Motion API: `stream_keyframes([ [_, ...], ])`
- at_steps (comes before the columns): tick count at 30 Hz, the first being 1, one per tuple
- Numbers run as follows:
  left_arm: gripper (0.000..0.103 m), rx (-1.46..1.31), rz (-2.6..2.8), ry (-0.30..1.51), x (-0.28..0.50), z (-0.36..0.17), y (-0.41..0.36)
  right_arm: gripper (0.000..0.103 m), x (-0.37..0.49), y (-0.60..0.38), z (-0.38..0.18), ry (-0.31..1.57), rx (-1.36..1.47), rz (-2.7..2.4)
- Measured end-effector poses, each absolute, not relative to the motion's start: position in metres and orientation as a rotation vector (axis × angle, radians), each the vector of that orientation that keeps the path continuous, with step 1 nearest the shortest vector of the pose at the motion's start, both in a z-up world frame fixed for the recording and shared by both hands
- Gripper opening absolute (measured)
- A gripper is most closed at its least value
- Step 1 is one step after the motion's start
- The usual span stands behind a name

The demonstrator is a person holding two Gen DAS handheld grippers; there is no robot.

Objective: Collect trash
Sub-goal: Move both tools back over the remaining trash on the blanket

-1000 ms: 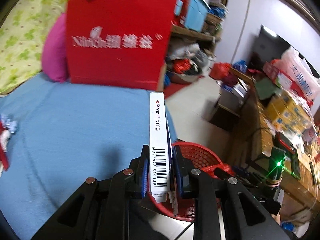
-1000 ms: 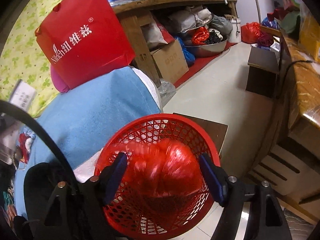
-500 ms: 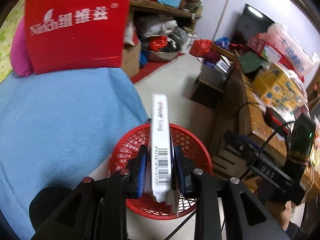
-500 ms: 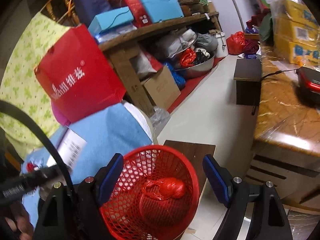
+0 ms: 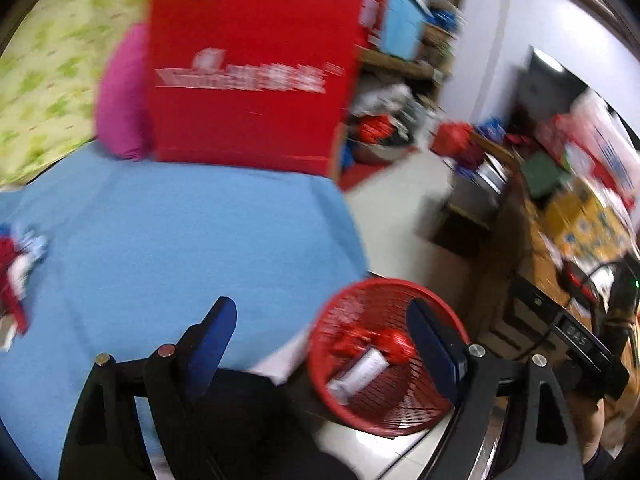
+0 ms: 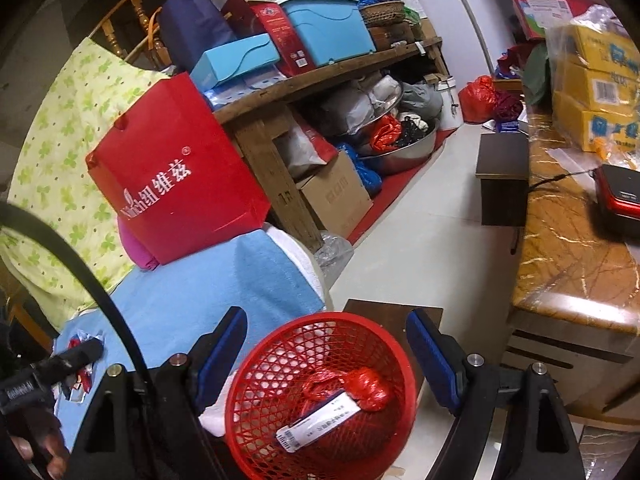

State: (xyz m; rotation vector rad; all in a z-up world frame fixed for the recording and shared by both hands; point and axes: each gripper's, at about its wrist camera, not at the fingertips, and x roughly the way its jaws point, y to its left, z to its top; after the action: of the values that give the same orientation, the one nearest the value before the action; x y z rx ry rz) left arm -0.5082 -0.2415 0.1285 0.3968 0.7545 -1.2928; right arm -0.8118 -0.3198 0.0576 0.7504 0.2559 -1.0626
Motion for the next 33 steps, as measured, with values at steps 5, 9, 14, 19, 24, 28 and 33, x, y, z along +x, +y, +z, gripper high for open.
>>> stream_keyframes([
  [5,0.087,0.313,-1.119,0.732,-0.450,0.132,-0.193,0.084,-0.792,-0.315,0.068,0.264,0.724,-1.025],
  [9,0.087,0.256,-0.993,0.737,-0.401,0.126,-0.148,0.084,-0.763,-0.311,0.081,0.287,0.687,-0.980],
  [14,0.087,0.164,-0.844,0.771,-0.344,0.114,-0.092,0.084,-0.722,-0.296,0.102,0.301,0.612,-0.909],
  [19,0.087,0.060,-0.695,0.808,-0.291,0.096,-0.036,0.084,-0.666,-0.281,0.120,0.333,0.545,-0.802],
  [24,0.087,-0.028,-0.586,0.843,-0.254,0.079,0.000,0.084,-0.600,-0.262,0.130,0.362,0.477,-0.671],
  [28,0.087,-0.082,-0.529,0.881,-0.238,0.066,0.018,0.084,-0.536,-0.243,0.140,0.366,0.410,-0.543],
  [33,0.087,-0.091,-0.510,0.867,-0.232,0.074,0.022,0.087,-0.466,-0.231,0.145,0.337,0.382,-0.419],
])
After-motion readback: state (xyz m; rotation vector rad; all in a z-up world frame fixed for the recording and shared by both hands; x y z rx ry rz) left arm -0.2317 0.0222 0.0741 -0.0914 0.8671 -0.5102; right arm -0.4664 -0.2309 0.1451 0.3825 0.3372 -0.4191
